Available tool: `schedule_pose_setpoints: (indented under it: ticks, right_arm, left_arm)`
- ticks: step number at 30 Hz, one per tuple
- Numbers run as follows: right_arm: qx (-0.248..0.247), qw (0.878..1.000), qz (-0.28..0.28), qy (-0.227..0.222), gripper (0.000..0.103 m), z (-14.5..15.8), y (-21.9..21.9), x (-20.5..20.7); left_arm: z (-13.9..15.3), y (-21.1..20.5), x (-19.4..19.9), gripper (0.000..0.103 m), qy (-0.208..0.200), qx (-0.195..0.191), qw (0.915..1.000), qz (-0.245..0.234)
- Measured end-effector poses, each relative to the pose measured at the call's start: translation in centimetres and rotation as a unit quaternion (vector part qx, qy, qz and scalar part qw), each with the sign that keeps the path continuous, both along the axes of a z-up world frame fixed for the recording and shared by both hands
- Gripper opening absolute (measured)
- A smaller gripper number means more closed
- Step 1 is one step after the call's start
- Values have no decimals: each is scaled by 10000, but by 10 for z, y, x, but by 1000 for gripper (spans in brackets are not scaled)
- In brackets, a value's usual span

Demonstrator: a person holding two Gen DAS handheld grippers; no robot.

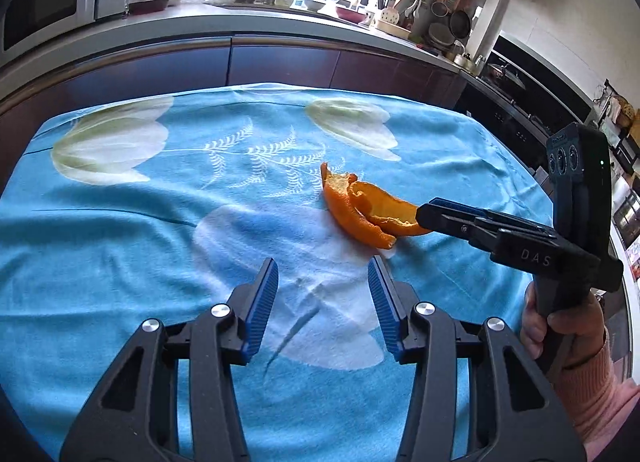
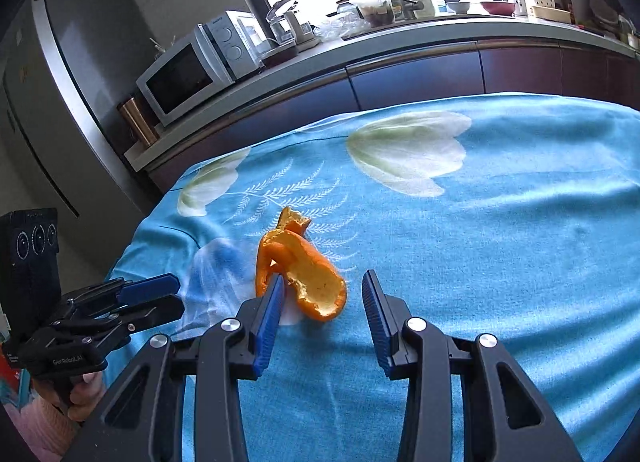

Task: Collect trash
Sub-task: 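Grasp an orange peel piece with the left tool while the right tool grasps another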

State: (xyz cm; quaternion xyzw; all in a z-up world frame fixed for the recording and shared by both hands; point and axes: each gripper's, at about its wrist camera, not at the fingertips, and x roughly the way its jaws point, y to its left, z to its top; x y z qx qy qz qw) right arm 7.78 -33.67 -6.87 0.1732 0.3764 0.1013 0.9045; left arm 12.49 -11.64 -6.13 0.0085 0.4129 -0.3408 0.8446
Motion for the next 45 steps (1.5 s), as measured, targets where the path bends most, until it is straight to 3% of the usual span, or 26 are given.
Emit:
schedule_pose_setpoints:
  ticks: [16, 24, 26, 36, 45]
  right_arm:
    - [406, 9991, 140, 11, 38, -6, -9, 2]
    - [510, 9985, 210, 70, 35, -8, -12, 4]
    - [524, 9983, 229, 103, 35, -8, -12, 5]
    - [616, 9976, 273, 165, 16, -10, -12, 7]
    - [650, 9977, 156, 83, 12, -9, -13, 3]
  left_arm:
    - [-18, -59, 37, 44, 374, 253, 9989, -145]
    - [-23, -65, 49, 37, 713, 34, 9971, -246]
    - [-24, -66, 50, 31, 764, -25, 9967, -284]
    - [-23, -66, 43, 24, 761, -114, 9967, -258]
    - [-20, -45, 36, 22, 766, -144, 9968, -160]
